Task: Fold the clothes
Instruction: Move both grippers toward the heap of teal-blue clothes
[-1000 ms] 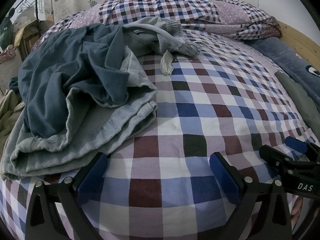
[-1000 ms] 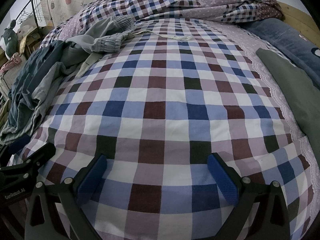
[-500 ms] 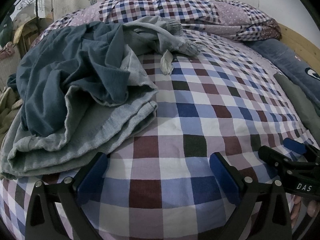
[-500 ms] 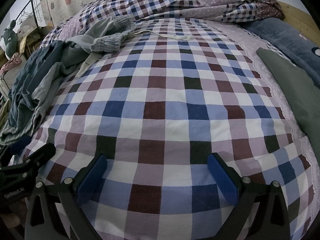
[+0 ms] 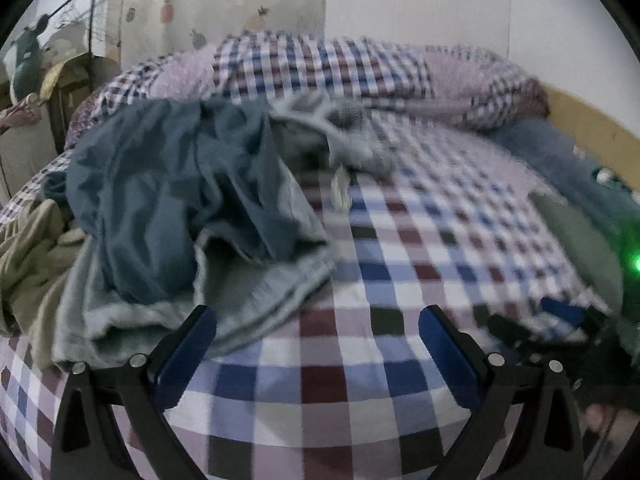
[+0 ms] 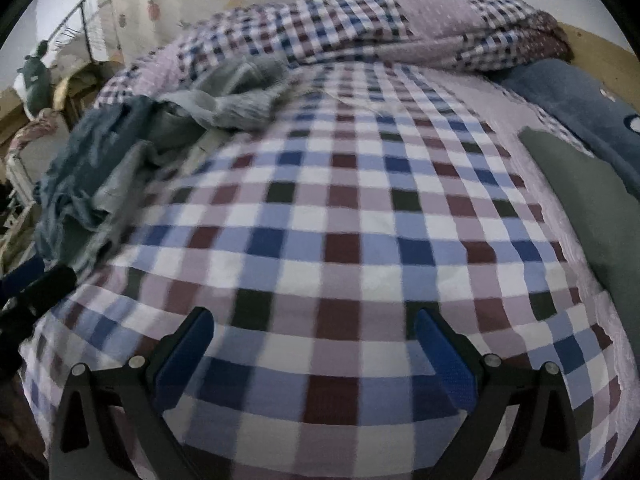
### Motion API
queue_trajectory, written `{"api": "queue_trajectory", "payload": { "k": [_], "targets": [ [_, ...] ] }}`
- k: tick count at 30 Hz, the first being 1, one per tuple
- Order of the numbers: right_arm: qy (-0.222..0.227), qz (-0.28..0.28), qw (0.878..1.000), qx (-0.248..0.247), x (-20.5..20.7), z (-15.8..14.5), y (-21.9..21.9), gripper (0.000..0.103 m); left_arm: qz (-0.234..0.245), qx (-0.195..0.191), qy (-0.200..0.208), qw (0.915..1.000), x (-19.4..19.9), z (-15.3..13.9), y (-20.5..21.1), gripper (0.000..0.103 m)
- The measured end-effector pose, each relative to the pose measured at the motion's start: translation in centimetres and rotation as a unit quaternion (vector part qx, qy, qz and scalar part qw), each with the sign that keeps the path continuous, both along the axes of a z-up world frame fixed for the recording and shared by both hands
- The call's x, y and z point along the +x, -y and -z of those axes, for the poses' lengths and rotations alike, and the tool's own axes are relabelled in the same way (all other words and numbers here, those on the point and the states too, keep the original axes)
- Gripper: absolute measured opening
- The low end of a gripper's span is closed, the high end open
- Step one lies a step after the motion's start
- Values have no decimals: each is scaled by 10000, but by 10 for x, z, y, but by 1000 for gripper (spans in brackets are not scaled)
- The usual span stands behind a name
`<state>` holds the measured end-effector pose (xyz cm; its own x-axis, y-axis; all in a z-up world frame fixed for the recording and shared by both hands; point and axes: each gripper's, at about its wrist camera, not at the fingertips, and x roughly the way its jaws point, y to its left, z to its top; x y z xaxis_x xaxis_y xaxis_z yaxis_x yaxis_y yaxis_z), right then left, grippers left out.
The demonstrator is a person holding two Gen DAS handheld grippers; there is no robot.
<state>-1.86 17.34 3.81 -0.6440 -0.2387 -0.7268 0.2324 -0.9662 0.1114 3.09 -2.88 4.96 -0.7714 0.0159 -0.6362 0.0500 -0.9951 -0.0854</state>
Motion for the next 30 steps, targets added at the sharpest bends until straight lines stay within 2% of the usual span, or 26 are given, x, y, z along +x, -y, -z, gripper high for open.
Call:
{"api": "queue_trajectory", "payload": {
  "k": [7, 9, 13, 17, 21, 30],
  "targets": [
    [-536, -391, 9978, -83, 12, -16, 23, 103, -392, 328, -682, 9964, 12, -29, 49, 103],
    [-638, -542, 9965, -52, 16, -19, 32, 99, -549, 352, -678, 9956, 11, -31, 66, 103],
    [-745, -827, 9938, 51, 22, -22, 50, 78, -872, 557, -591, 9929, 10, -28, 105, 102],
    [-843, -1100, 9902, 155, 28, -25, 68, 73, -1068, 814, -520, 9896, 10, -27, 135, 102],
    [-970, -1264, 9870, 228, 32, -33, 87, 62, -1188, 1005, -460, 9867, 10, -25, 153, 102],
    [-1329, -1936, 9709, 461, 16, -53, 167, 55, -1265, 1511, -385, 9796, 3, -18, 173, 102]
  ]
}}
